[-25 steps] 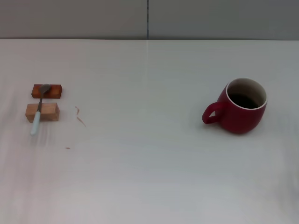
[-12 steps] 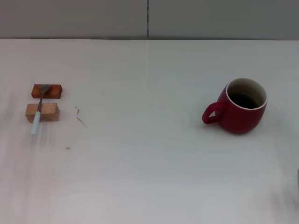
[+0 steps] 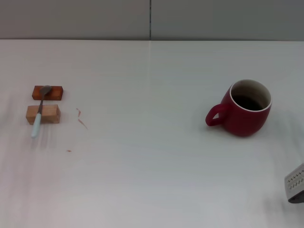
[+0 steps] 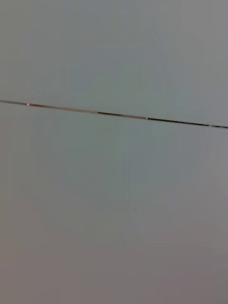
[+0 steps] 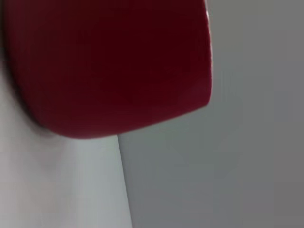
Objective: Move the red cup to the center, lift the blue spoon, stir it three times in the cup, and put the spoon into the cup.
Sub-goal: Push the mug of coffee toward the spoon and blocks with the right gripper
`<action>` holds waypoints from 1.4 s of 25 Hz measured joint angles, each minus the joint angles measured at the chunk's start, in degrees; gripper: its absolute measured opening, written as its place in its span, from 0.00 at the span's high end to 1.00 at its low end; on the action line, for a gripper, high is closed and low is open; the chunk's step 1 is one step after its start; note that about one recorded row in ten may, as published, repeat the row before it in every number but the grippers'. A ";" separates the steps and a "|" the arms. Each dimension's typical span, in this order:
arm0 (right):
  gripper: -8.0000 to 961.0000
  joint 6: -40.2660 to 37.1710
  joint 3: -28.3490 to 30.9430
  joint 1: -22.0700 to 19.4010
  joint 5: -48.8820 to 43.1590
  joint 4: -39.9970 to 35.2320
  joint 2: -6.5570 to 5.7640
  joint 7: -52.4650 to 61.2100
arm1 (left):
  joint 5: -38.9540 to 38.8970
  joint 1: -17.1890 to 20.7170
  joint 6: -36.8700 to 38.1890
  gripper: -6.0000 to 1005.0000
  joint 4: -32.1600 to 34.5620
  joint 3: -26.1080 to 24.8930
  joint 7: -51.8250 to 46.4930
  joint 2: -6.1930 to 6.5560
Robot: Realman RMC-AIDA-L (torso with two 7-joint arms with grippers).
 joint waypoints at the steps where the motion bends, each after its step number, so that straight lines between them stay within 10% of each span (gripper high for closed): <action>1: 0.97 0.61 -0.62 0.06 0.00 0.46 -0.04 0.07 | 0.00 0.00 0.00 0.17 0.00 -0.02 0.00 -0.03; 35: 0.97 10.06 -4.75 4.67 -2.25 4.88 -0.21 5.66 | -0.08 0.21 0.18 0.18 -0.09 -0.03 0.00 -0.24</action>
